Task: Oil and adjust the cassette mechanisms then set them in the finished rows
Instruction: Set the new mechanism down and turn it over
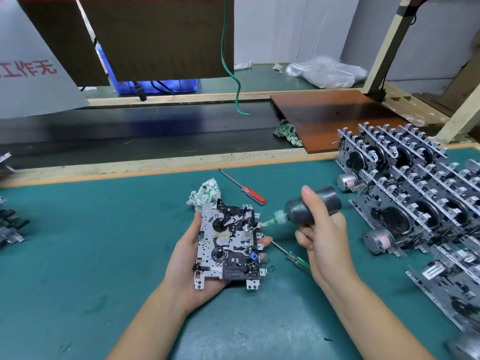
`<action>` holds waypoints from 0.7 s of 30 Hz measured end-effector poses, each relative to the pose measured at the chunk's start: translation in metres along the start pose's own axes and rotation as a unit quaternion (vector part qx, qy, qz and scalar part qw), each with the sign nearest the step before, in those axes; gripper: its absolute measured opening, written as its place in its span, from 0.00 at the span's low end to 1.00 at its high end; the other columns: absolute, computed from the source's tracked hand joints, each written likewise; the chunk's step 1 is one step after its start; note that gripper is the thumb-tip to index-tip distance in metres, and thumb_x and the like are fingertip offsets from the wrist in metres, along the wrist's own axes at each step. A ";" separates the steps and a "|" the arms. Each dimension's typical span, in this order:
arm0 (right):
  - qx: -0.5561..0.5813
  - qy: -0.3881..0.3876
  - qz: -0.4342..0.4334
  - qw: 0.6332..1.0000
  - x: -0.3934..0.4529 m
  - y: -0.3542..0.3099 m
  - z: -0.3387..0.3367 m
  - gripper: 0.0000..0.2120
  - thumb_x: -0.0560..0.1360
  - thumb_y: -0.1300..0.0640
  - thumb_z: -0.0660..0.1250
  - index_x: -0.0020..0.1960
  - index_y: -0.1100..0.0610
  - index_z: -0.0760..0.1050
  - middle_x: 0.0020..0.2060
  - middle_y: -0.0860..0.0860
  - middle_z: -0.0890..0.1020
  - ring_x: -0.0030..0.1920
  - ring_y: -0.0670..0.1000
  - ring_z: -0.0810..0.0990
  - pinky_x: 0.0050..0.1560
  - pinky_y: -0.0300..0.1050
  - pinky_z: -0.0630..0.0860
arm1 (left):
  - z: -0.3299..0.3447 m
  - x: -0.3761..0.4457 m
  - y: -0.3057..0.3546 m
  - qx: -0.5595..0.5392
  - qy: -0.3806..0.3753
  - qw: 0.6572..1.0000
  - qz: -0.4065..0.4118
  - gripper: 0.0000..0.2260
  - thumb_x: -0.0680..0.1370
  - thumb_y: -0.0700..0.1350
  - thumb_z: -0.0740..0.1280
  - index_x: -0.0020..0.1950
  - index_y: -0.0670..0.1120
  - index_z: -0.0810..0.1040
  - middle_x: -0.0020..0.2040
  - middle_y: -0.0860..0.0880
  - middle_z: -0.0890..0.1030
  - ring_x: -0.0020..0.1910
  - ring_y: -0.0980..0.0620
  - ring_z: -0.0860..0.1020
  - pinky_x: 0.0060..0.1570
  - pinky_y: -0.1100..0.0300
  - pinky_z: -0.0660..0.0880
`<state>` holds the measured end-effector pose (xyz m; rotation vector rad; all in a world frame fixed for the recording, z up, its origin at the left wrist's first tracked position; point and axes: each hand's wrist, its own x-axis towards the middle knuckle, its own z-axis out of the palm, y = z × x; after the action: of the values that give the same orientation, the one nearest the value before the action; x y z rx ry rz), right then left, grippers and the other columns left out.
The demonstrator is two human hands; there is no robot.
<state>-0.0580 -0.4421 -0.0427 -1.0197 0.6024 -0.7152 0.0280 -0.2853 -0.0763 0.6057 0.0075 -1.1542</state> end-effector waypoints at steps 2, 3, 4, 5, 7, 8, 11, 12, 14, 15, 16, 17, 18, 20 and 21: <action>-0.008 0.004 -0.003 1.000 0.001 0.000 -0.001 0.18 0.75 0.55 0.67 0.32 0.51 0.61 0.23 0.45 0.62 0.20 0.42 0.56 0.18 0.32 0.54 | 0.000 0.000 0.000 -0.006 -0.001 1.000 -0.001 0.30 0.77 0.63 0.56 0.58 0.38 0.81 0.63 0.35 0.77 0.59 0.32 0.76 0.55 0.36 0.75; -0.009 0.003 -0.002 1.000 0.001 0.000 -0.001 0.18 0.75 0.55 0.67 0.32 0.51 0.61 0.23 0.45 0.62 0.20 0.42 0.56 0.18 0.33 0.54 | 0.000 0.000 0.000 -0.008 -0.001 1.000 0.000 0.30 0.77 0.63 0.56 0.58 0.38 0.81 0.63 0.35 0.77 0.59 0.31 0.76 0.54 0.36 0.75; -0.010 0.002 -0.002 1.000 0.001 0.000 -0.001 0.18 0.75 0.55 0.67 0.32 0.51 0.61 0.23 0.45 0.61 0.20 0.42 0.55 0.18 0.33 0.54 | 0.000 0.000 0.000 -0.009 -0.002 1.000 -0.001 0.30 0.77 0.63 0.56 0.58 0.38 0.81 0.63 0.36 0.76 0.59 0.31 0.76 0.54 0.36 0.75; -0.011 -0.001 -0.003 1.000 0.001 0.001 -0.002 0.18 0.75 0.55 0.67 0.32 0.51 0.61 0.23 0.45 0.61 0.20 0.42 0.55 0.18 0.33 0.54 | 0.000 -0.001 0.000 -0.009 -0.003 1.000 -0.002 0.30 0.77 0.63 0.55 0.59 0.38 0.80 0.63 0.36 0.76 0.59 0.31 0.76 0.54 0.36 0.75; -0.012 -0.010 -0.006 1.000 0.001 0.001 -0.002 0.18 0.75 0.55 0.67 0.32 0.51 0.62 0.23 0.45 0.61 0.21 0.42 0.55 0.18 0.33 0.54 | 0.000 -0.001 0.000 -0.008 -0.004 1.000 -0.003 0.31 0.77 0.63 0.55 0.59 0.38 0.80 0.63 0.35 0.76 0.59 0.32 0.76 0.54 0.36 0.75; -0.014 -0.015 -0.007 1.000 0.001 0.001 -0.002 0.18 0.75 0.55 0.67 0.32 0.51 0.62 0.24 0.45 0.61 0.21 0.42 0.55 0.18 0.33 0.54 | 0.000 -0.001 0.000 -0.008 -0.004 1.000 -0.003 0.31 0.77 0.63 0.55 0.59 0.38 0.80 0.63 0.35 0.76 0.59 0.31 0.76 0.54 0.36 0.75; -0.021 -0.025 -0.010 0.999 0.001 0.002 -0.002 0.17 0.75 0.55 0.67 0.32 0.51 0.62 0.24 0.45 0.61 0.21 0.42 0.55 0.18 0.33 0.55 | 0.000 -0.002 -0.001 -0.012 -0.003 1.000 -0.001 0.30 0.77 0.63 0.55 0.58 0.38 0.81 0.63 0.35 0.77 0.59 0.31 0.76 0.52 0.36 0.76; -0.022 -0.026 -0.010 0.999 0.001 0.002 -0.002 0.17 0.75 0.55 0.67 0.32 0.51 0.62 0.24 0.45 0.61 0.21 0.42 0.55 0.18 0.33 0.55 | 0.000 -0.001 -0.001 -0.011 -0.003 1.000 0.000 0.30 0.77 0.63 0.56 0.58 0.38 0.81 0.62 0.35 0.77 0.59 0.31 0.76 0.52 0.36 0.76; -0.023 -0.028 -0.011 0.999 0.001 0.002 -0.001 0.17 0.75 0.55 0.67 0.32 0.51 0.63 0.24 0.45 0.61 0.21 0.42 0.56 0.18 0.32 0.55 | 0.000 -0.001 -0.001 -0.008 -0.001 1.000 0.002 0.30 0.77 0.63 0.55 0.58 0.39 0.81 0.62 0.36 0.77 0.59 0.31 0.76 0.53 0.36 0.76; -0.022 -0.028 -0.013 0.999 0.001 0.002 -0.001 0.17 0.75 0.55 0.67 0.32 0.51 0.63 0.24 0.45 0.61 0.21 0.42 0.56 0.18 0.32 0.55 | 0.001 0.000 -0.001 -0.006 0.000 1.000 0.002 0.30 0.78 0.63 0.55 0.58 0.39 0.81 0.63 0.36 0.77 0.59 0.31 0.76 0.54 0.36 0.75; -0.023 -0.029 -0.014 0.999 0.001 0.002 -0.001 0.17 0.75 0.55 0.66 0.32 0.51 0.62 0.24 0.45 0.61 0.21 0.42 0.55 0.18 0.32 0.55 | 0.000 0.000 -0.001 -0.005 0.000 1.000 0.001 0.30 0.78 0.63 0.55 0.58 0.39 0.81 0.63 0.36 0.77 0.59 0.31 0.76 0.54 0.36 0.75; -0.025 -0.028 -0.015 0.999 0.000 0.002 -0.001 0.18 0.76 0.55 0.66 0.32 0.51 0.63 0.24 0.45 0.61 0.21 0.42 0.55 0.18 0.33 0.55 | 0.000 0.000 -0.001 -0.005 -0.002 1.000 0.001 0.30 0.78 0.63 0.55 0.59 0.39 0.81 0.63 0.36 0.77 0.59 0.31 0.76 0.54 0.36 0.75; -0.028 -0.028 -0.014 0.999 0.000 0.002 -0.001 0.18 0.76 0.55 0.66 0.31 0.51 0.63 0.24 0.45 0.61 0.21 0.42 0.56 0.18 0.33 0.55 | 0.000 0.000 -0.001 -0.006 -0.003 1.000 0.001 0.30 0.78 0.63 0.55 0.59 0.39 0.80 0.63 0.36 0.76 0.59 0.31 0.76 0.54 0.36 0.75; -0.032 -0.026 -0.012 0.999 0.000 0.001 -0.001 0.17 0.75 0.55 0.66 0.31 0.52 0.63 0.23 0.45 0.61 0.21 0.42 0.56 0.18 0.33 0.55 | 0.000 -0.001 -0.001 -0.006 -0.004 1.000 0.000 0.31 0.78 0.63 0.55 0.59 0.38 0.80 0.63 0.35 0.76 0.59 0.31 0.76 0.53 0.37 0.76; -0.033 -0.026 -0.011 0.999 0.000 0.001 -0.001 0.17 0.75 0.55 0.66 0.32 0.52 0.63 0.23 0.45 0.62 0.21 0.42 0.56 0.18 0.33 0.55 | 0.000 -0.001 -0.001 -0.005 -0.004 1.000 -0.001 0.31 0.78 0.63 0.55 0.59 0.38 0.80 0.63 0.35 0.76 0.59 0.31 0.76 0.54 0.36 0.76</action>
<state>-0.0585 -0.4420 -0.0438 -1.1042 0.5740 -0.6900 0.0273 -0.2848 -0.0765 0.5923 0.0062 -1.1574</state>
